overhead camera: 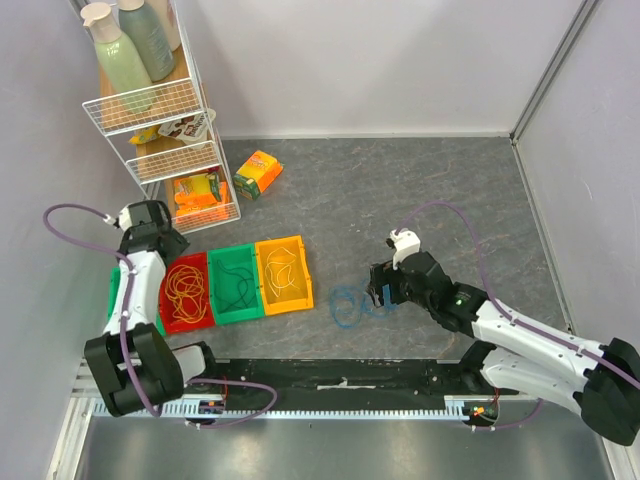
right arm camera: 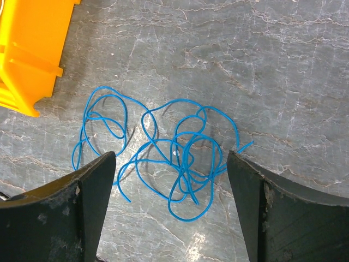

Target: Untangle the cables

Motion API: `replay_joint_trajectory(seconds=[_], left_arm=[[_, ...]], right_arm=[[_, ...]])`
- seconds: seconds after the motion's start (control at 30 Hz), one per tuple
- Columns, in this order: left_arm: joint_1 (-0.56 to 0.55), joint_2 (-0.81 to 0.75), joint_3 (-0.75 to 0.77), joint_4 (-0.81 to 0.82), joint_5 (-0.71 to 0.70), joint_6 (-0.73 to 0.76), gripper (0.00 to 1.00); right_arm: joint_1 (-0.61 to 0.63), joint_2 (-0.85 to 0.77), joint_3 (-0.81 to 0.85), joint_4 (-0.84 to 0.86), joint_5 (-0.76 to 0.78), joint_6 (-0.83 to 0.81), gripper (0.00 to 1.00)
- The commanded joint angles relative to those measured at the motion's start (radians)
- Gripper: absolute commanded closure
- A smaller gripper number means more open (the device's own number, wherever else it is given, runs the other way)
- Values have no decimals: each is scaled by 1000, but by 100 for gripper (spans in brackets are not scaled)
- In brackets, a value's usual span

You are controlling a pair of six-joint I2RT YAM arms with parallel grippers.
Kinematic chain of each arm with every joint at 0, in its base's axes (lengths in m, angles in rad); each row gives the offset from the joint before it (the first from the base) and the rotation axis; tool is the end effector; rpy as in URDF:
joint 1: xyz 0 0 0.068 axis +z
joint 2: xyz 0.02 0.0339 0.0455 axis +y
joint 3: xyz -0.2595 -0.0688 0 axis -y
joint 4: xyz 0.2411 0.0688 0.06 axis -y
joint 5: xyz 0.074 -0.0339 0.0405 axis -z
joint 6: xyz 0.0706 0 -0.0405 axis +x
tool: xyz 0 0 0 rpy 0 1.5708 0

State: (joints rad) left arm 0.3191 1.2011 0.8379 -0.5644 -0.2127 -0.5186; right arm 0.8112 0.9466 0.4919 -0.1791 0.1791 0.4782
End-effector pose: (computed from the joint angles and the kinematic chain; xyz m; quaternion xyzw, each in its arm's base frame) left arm 0.2410 0.0953 0.2115 -0.4143 0.8482 0.0689 0.3228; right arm 0.1654 0.1559 0.1871 -0.1075 0.8831 0.2065 0.4074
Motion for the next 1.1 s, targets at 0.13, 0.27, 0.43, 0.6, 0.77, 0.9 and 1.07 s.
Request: replay_joint_trajectory(seconds=[0.13,0.27,0.43,0.6,0.77,0.9,1.07], left_arm=[[-354,-110,50,-238,-399,-260,21],[-486,-195,17,-284,-407,-382,24],[-691,-175,23,-276,-393,-419,25],[-1032,-49,147,-149,-349,-269,24],[-1127,-43,98,162,41,-77,23],[-1128,-113,-77,459,396,-34,24],[-1128,-129,-187,561,611,-66,25]], right_arm=[[-14,27,10,32,-88,-12,10],[-18,81,68,-16,-121,-23,10],[-20,112,128,-42,-87,-21,10],[-23,161,169,-91,-26,31,10],[-47,184,188,-196,23,172,10],[-70,147,146,-256,31,275,12],[-87,116,88,-272,20,326,18]])
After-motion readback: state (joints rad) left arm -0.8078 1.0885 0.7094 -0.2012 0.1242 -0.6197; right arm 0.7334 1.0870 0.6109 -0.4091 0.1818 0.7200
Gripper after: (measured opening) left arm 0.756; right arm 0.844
